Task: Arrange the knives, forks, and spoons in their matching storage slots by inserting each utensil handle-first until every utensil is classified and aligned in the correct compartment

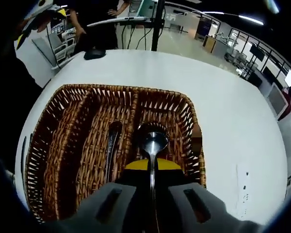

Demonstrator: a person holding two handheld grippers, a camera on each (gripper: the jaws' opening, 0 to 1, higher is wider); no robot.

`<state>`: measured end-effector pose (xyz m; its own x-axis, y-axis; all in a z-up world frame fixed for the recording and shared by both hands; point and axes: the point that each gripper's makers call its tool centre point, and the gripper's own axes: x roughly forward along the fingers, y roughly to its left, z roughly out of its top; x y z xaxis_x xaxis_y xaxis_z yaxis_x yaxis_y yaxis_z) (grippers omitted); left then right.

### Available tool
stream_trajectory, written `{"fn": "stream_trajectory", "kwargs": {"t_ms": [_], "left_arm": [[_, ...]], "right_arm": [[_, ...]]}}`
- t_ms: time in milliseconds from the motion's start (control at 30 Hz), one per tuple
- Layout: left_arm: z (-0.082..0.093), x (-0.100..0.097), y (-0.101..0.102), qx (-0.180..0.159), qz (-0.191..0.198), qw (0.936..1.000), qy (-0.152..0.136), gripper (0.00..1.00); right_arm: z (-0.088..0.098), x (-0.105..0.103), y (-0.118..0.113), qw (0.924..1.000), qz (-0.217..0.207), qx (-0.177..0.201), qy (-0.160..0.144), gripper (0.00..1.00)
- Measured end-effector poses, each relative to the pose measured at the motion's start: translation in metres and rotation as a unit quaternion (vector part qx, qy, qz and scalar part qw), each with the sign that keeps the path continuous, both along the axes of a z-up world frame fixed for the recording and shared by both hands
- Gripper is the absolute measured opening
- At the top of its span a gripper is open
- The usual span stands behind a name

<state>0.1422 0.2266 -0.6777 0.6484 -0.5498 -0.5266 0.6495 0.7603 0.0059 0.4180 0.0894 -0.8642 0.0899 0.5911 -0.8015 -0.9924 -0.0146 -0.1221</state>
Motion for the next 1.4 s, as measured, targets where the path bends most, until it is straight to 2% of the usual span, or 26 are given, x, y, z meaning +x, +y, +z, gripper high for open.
{"fn": "stream_trajectory", "kwargs": {"t_ms": [33,67,100,233,333,433,533,600,800,833,867,933,967,1000,1067,1133,1200,1267,1300,1400], "left_arm": [[0.002,0.001,-0.001,-0.001,0.000,1.0000,-0.001,1.00],[0.006,0.002,-0.001,-0.003,-0.002,1.0000,-0.006,1.00],[0.007,0.003,-0.002,-0.002,-0.002,1.0000,-0.009,1.00],[0.008,0.004,-0.001,-0.001,0.000,0.9999,-0.011,1.00],[0.006,0.003,-0.002,-0.001,0.003,1.0000,-0.008,1.00],[0.007,0.004,-0.002,0.001,0.008,0.9999,-0.012,1.00],[0.009,0.005,-0.002,-0.002,0.009,0.9999,-0.014,1.00],[0.009,0.006,-0.002,-0.003,0.007,0.9999,-0.015,1.00],[0.014,0.012,-0.012,-0.009,-0.001,0.9997,-0.022,1.00],[0.014,0.012,-0.014,-0.007,-0.004,0.9997,-0.023,1.00],[0.014,0.014,-0.016,-0.007,-0.007,0.9996,-0.025,1.00],[0.017,0.017,-0.021,-0.012,-0.013,0.9994,-0.029,1.00],[0.018,0.018,-0.022,-0.013,-0.015,0.9993,-0.030,1.00],[0.018,0.019,-0.024,-0.015,-0.018,0.9993,-0.031,1.00],[0.021,0.021,-0.027,-0.015,-0.022,0.9990,-0.036,1.00],[0.025,0.024,-0.031,-0.018,-0.027,0.9986,-0.042,1.00],[0.029,0.027,-0.034,-0.022,-0.035,0.9980,-0.048,1.00],[0.031,0.031,-0.036,-0.023,-0.041,0.9977,-0.049,1.00],[0.032,0.033,-0.036,-0.023,-0.044,0.9974,-0.052,1.00],[0.038,0.040,-0.038,-0.026,-0.047,0.9970,-0.055,1.00]], "right_arm": [[-0.001,0.001,-0.001,1.0000,0.000,0.000,0.000,0.00],[0.001,0.000,0.004,0.9996,-0.011,0.019,0.015,0.00],[0.000,0.001,0.002,0.9999,-0.005,0.010,0.007,0.00],[0.001,-0.001,0.006,0.9999,0.004,0.015,-0.001,0.00],[0.000,-0.003,0.010,0.9996,-0.014,0.022,0.012,0.01],[0.001,-0.001,0.012,0.9999,-0.007,0.015,-0.002,0.01],[0.003,0.007,0.006,0.9994,-0.020,-0.006,-0.026,0.05],[0.016,0.010,0.011,0.9984,-0.016,0.021,-0.049,0.14],[0.055,0.015,-0.003,0.9949,-0.048,0.052,-0.072,0.37],[0.062,0.016,-0.004,0.9938,-0.056,0.063,-0.073,0.45],[0.074,0.015,-0.007,0.9918,-0.072,0.081,-0.068,0.51],[0.084,0.015,-0.012,0.9896,-0.093,0.091,-0.061,0.67],[0.093,0.012,-0.021,0.9851,-0.137,0.102,-0.020,0.72],[0.099,0.010,-0.023,0.9821,-0.151,0.112,-0.010,0.79],[0.113,0.011,-0.034,0.9783,-0.164,0.124,-0.025,0.90],[0.125,0.005,-0.042,0.9772,-0.165,0.127,-0.041,0.93],[0.137,-0.002,-0.053,0.9731,-0.183,0.134,-0.041,0.97],[0.157,-0.014,-0.058,0.9621,-0.210,0.173,-0.020,1.00],[0.170,-0.016,-0.062,0.9558,-0.221,0.192,-0.024,0.99],[0.193,-0.028,-0.074,0.9476,-0.237,0.208,-0.049,0.99]]}}
